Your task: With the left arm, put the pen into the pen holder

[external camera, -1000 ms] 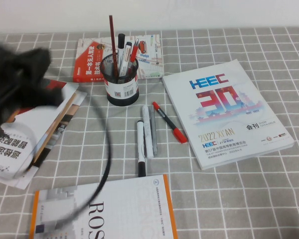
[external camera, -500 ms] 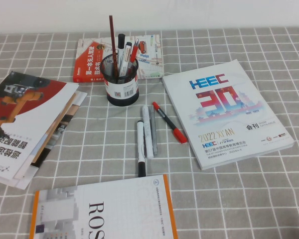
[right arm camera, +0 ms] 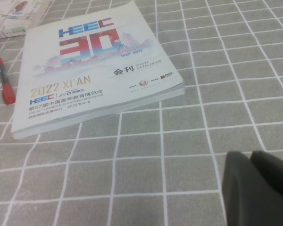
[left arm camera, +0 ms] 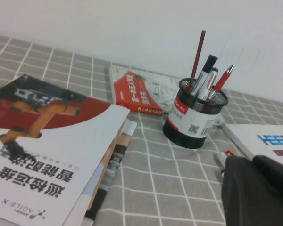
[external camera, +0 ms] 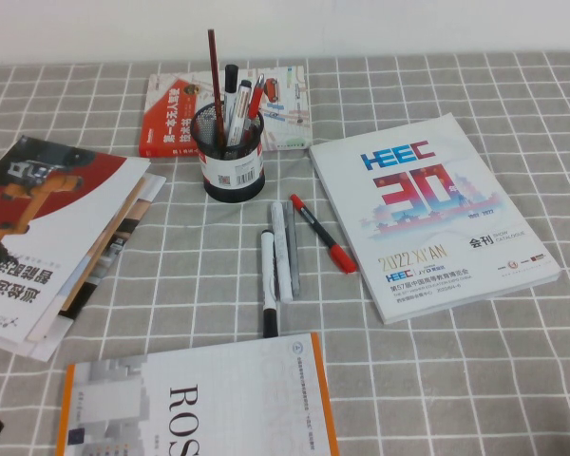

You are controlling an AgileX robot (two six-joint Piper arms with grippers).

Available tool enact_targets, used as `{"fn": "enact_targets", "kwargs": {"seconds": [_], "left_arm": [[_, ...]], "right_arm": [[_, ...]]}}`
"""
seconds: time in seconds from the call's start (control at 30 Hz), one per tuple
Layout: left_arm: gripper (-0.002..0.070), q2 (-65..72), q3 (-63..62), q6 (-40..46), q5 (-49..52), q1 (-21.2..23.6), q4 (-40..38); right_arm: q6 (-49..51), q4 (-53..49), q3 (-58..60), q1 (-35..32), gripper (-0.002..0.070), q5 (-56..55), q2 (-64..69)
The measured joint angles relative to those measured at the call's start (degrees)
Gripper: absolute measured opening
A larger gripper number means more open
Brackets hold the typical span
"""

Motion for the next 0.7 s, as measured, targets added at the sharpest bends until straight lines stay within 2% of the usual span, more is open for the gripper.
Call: {"fn": "enact_targets", "kwargs": {"seconds": [0.1, 0.17, 0.23, 0.3, 0.4, 0.5, 0.7], "left_arm": [[-0.0001, 0.0, 0.1, 0.5, 0.8, 0.0, -0.2], [-0.0001, -0.3, 0.8, 5.5, 0.9, 0.0, -3.6], [-0.0001, -1.2, 1.5, 14.7, 1.1, 0.0, -10.1], [-0.0001, -2.9, 2.8, 29.1, 1.2, 0.0, -20.9], [-0.0001, -6.3, 5.1, 45.3, -0.1, 0.0, -30.4], [-0.0001, -10.1, 8.4, 50.6, -2.5, 0.7, -33.7], [-0.0001, -16.6, 12.9, 50.8, -3.8, 6.0, -35.3]], "right_arm": [[0.0, 0.0, 0.0, 0.0, -0.0013, 0.0, 0.0], [0.0, 0.0, 0.0, 0.0, -0.0013, 0.0, 0.0], [0.0, 0.0, 0.0, 0.0, -0.0013, 0.0, 0.0], [0.0, 0.0, 0.0, 0.0, -0.0013, 0.0, 0.0], [0.0, 0.0, 0.0, 0.0, -0.0013, 0.0, 0.0], [0.0, 0.0, 0.0, 0.0, -0.0013, 0.0, 0.0], [0.0, 0.0, 0.0, 0.0, -0.0013, 0.0, 0.0]]}}
